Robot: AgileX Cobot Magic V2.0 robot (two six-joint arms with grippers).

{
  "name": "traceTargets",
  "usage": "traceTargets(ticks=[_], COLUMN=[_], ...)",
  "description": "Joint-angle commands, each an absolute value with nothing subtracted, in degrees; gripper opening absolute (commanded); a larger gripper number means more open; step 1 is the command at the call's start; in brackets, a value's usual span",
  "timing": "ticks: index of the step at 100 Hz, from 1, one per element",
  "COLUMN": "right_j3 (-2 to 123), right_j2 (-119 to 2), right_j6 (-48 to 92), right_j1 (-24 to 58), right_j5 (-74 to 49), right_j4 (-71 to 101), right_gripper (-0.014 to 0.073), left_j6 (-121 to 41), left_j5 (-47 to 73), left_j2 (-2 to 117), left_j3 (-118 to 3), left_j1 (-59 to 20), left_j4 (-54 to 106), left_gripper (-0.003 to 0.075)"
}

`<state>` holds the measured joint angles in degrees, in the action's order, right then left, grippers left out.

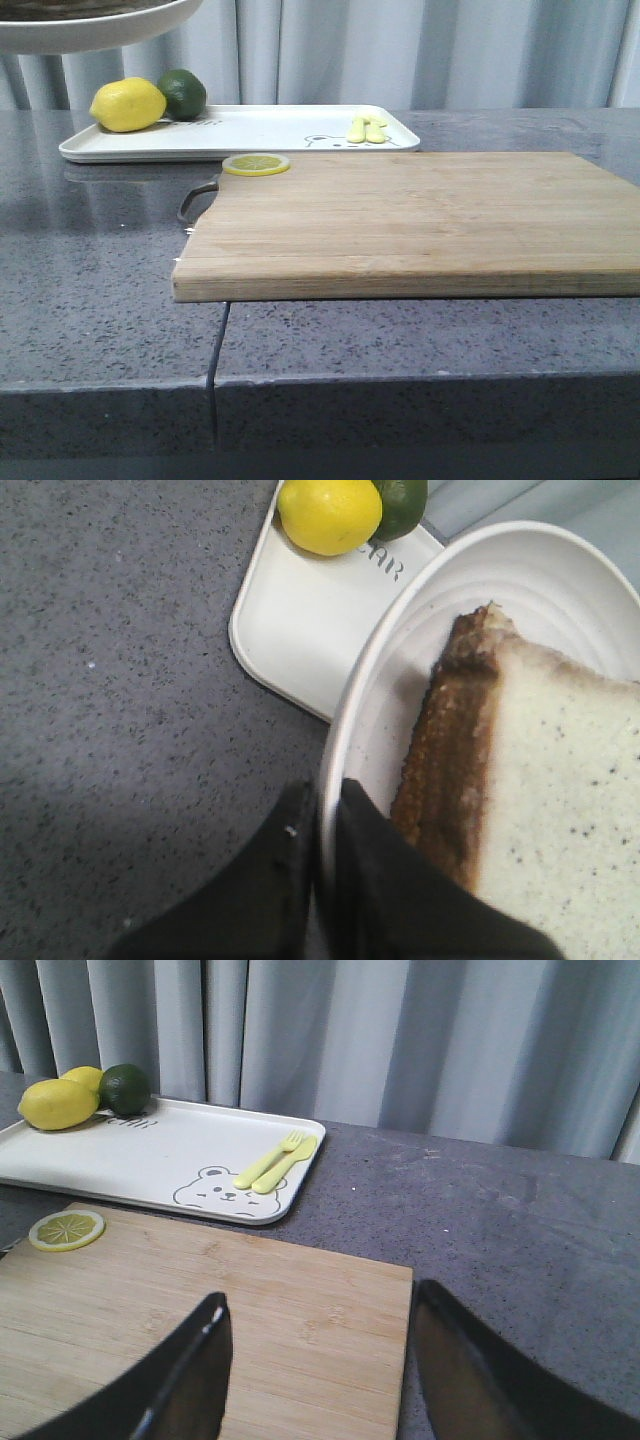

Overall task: Place bread and move sandwich to tray
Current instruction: 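Lift the plate with the left gripper and carry it onto the tray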

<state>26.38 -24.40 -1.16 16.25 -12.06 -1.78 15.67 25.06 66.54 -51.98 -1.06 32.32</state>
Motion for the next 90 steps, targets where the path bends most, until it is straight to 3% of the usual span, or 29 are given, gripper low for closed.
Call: traceTargets(ticks=[1,54,90], right_j3=[28.02,28.02,28.02], right_j2=[-24.47,-24.47,-24.47], right_j6=[-0.88,-0.88,-0.88], right_j1=[15.96,15.96,15.96], right_j5=[-7.75,-7.49,-7.29], right_j4=[-2.26,-2.26,-2.26], right_gripper=[0.0422,0.0422,0.0422], left_j6=[14.85,3.39,2.32], left_j5=[20.15,34.89,42.25], left_j2=[69.08,97.22,111.24], left_j3=[-57.13,-89.87,-105.41], left_j1=[-1.17,-1.17,-1.29], left_j4=[36.11,47.81,49.99], left_gripper=[-0.0019,-0.0019,-0.0019])
